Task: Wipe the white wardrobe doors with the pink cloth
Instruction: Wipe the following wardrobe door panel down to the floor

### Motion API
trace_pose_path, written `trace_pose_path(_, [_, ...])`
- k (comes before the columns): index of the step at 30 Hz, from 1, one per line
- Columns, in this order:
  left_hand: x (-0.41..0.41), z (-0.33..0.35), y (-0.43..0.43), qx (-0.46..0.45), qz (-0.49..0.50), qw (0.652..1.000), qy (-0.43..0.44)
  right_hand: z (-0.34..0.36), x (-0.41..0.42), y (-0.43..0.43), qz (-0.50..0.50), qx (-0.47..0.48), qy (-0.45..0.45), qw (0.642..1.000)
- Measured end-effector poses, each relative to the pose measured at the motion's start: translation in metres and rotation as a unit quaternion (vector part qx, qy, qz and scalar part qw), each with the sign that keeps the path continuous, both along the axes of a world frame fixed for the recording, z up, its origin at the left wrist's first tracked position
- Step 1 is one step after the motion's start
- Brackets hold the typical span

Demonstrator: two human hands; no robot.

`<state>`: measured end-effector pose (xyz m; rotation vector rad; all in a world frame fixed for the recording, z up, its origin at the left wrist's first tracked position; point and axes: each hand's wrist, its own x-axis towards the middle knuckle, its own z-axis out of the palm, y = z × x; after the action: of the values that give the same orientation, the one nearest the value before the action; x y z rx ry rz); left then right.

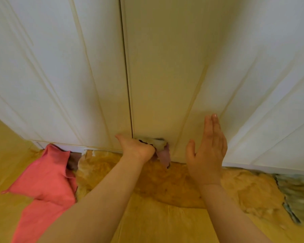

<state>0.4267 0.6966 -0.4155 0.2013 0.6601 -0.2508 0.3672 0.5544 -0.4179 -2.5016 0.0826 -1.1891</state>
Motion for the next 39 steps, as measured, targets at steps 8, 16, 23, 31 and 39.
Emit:
trace_pose_path(8, [-0.015,-0.019,-0.004,0.048,0.012,0.998,0.044,-0.010,-0.005,-0.004,0.000,-0.003,0.028,1.000])
trace_pose_path(16, [-0.001,0.003,-0.003,0.055,-0.009,0.997,0.043,-0.013,0.008,-0.003,-0.026,0.038,0.028,0.999])
trace_pose_path(23, [-0.014,-0.033,0.004,0.005,0.001,1.000,0.030,-0.008,0.001,-0.011,-0.011,0.029,0.010,0.999])
trace_pose_path(31, [-0.015,-0.025,0.009,0.035,0.032,0.999,0.016,-0.010,-0.007,-0.008,0.008,0.033,0.015,0.999])
trace_pose_path(39, [-0.027,-0.025,-0.016,0.026,-0.051,0.998,0.025,-0.012,-0.015,-0.027,-0.018,0.028,0.028,0.999])
